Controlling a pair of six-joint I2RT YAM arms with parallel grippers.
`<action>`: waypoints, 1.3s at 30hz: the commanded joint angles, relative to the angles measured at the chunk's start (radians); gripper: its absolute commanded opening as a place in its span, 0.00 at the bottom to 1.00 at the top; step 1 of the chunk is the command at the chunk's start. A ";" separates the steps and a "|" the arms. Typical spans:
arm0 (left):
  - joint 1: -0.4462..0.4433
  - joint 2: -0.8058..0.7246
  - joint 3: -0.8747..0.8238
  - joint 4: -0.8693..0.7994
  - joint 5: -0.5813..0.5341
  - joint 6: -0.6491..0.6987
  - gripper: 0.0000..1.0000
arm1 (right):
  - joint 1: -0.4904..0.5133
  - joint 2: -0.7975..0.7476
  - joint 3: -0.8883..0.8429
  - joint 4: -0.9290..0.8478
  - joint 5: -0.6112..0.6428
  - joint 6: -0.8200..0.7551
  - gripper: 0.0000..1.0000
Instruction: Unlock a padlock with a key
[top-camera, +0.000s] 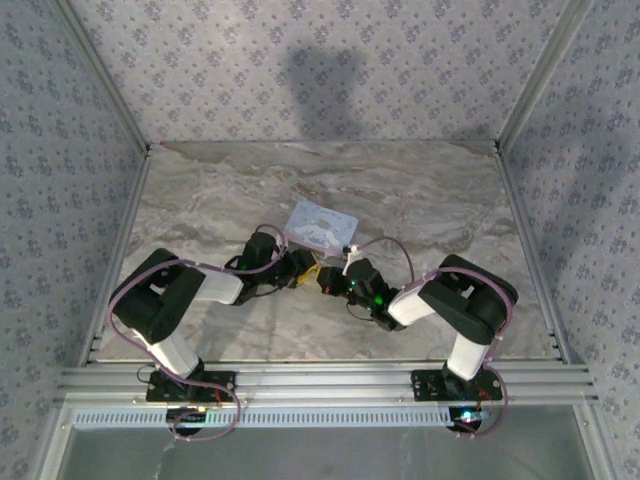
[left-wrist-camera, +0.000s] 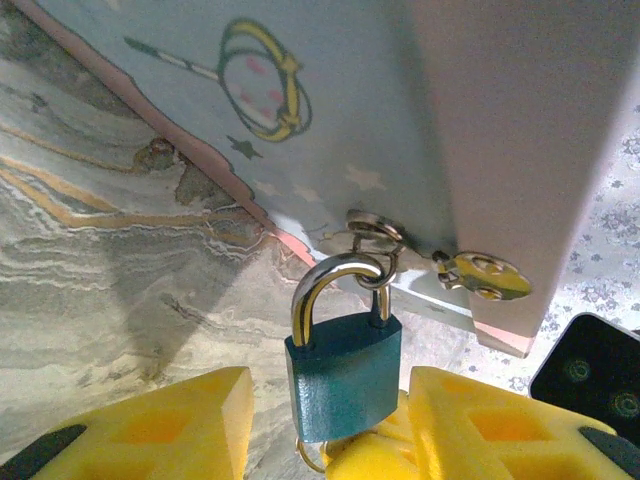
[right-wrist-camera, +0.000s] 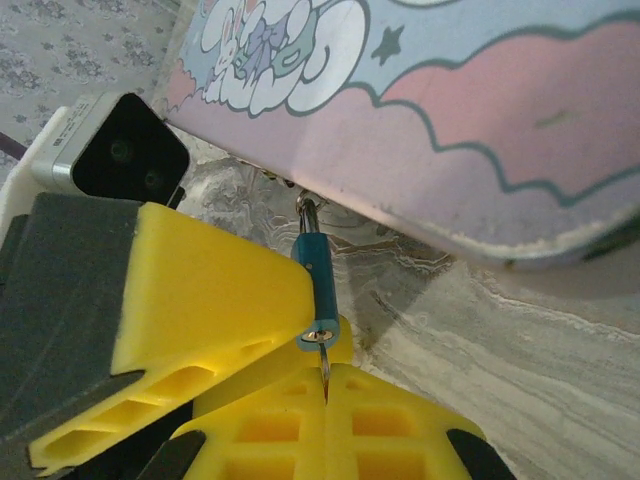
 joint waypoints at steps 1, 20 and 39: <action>-0.011 0.019 0.024 0.042 -0.013 -0.014 0.42 | 0.006 -0.025 0.019 0.008 -0.016 0.039 0.00; -0.025 -0.008 0.018 0.027 -0.056 -0.013 0.07 | -0.018 -0.059 -0.032 0.003 -0.029 0.048 0.11; -0.038 -0.064 0.060 -0.052 -0.057 -0.047 0.01 | -0.061 -0.551 -0.058 -0.547 0.105 -0.738 0.53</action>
